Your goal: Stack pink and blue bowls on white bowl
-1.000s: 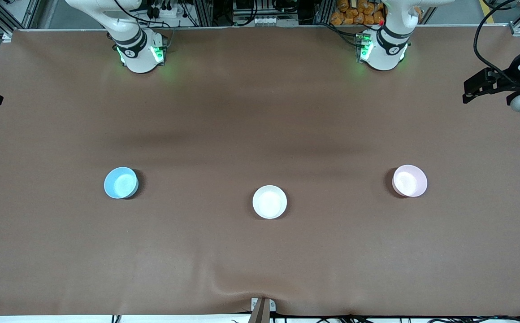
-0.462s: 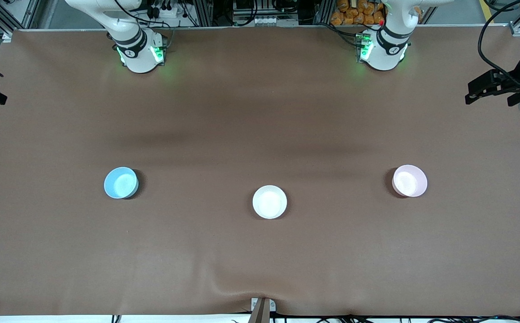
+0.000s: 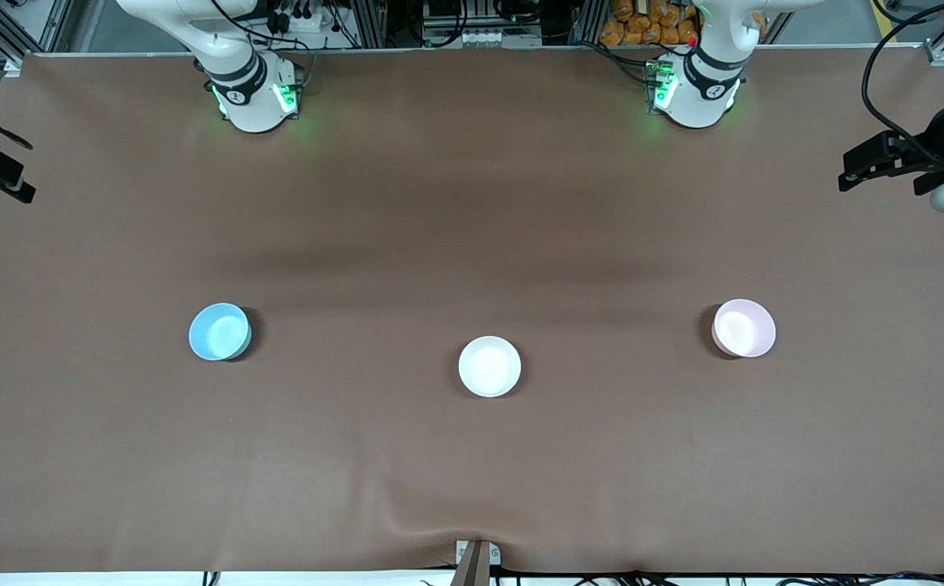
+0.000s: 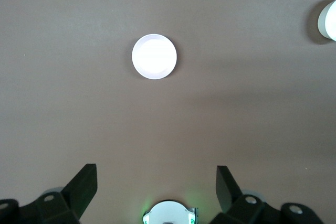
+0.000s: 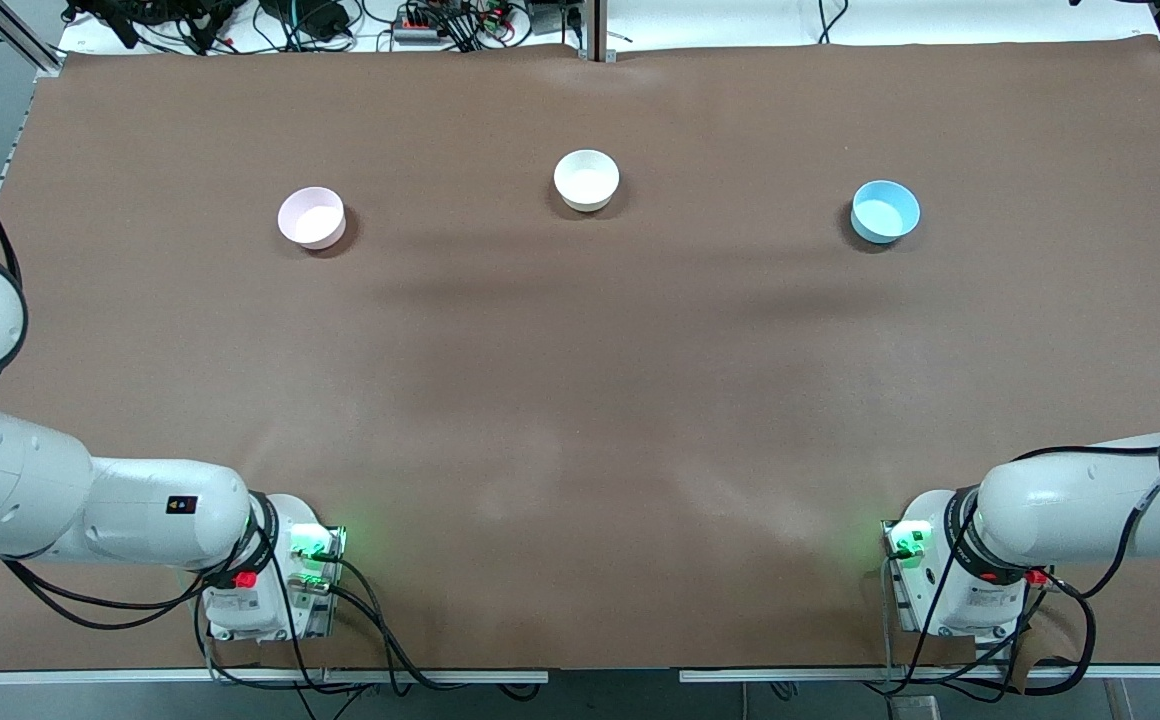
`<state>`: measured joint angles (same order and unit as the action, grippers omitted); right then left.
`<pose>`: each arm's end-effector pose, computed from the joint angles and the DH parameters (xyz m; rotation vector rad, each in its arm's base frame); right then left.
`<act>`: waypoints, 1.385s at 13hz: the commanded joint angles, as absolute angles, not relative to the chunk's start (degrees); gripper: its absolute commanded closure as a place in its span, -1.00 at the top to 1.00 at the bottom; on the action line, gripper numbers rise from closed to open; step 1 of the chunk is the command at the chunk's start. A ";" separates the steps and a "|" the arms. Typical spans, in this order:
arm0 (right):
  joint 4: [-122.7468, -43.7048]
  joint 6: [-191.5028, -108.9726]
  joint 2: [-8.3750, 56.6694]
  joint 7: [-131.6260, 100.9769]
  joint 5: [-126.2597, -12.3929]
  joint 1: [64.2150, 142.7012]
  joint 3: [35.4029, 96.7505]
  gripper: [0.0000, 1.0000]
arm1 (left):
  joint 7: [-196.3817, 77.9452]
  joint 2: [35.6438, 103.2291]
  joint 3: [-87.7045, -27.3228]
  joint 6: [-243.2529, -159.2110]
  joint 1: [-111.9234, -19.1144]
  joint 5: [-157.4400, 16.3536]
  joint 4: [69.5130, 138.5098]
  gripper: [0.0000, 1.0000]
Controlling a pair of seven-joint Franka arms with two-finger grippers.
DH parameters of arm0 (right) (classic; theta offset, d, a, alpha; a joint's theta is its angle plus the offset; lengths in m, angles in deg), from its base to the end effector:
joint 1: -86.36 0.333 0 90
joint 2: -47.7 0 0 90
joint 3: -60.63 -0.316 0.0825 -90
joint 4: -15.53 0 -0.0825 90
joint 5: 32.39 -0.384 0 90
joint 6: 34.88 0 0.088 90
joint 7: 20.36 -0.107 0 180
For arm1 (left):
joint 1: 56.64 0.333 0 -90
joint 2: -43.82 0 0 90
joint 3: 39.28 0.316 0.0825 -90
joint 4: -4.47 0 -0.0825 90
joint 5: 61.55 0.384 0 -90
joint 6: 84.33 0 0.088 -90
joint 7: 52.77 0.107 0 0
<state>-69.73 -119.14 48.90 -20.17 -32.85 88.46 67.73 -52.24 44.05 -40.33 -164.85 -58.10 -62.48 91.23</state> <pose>0.5357 -0.0468 0.6657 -3.1285 0.1301 -0.0060 0.5377 -0.0255 0.6350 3.1212 -0.0856 -0.1769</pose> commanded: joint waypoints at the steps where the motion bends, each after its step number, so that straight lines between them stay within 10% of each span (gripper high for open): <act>1: -70.86 -121.27 49.11 -21.24 -32.83 89.08 67.83 1.00 | -50.75 43.47 -40.24 -169.39 -57.52 -63.40 96.21 1.00; 9: -70.51 -138.22 43.58 -20.53 -32.48 89.08 67.83 1.00 | -45.22 45.13 -40.15 -201.36 -53.22 -58.92 121.26 1.00; 18: -70.60 -163.62 32.51 -19.31 -31.78 89.00 67.92 1.00 | -38.79 58.74 -40.42 -226.69 -47.86 -58.83 129.46 1.00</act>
<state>-71.32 -159.95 34.68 -20.09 -32.72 89.10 67.92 -39.67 55.35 -39.86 -222.30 -49.10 -60.01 129.57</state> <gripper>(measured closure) 0.000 0.000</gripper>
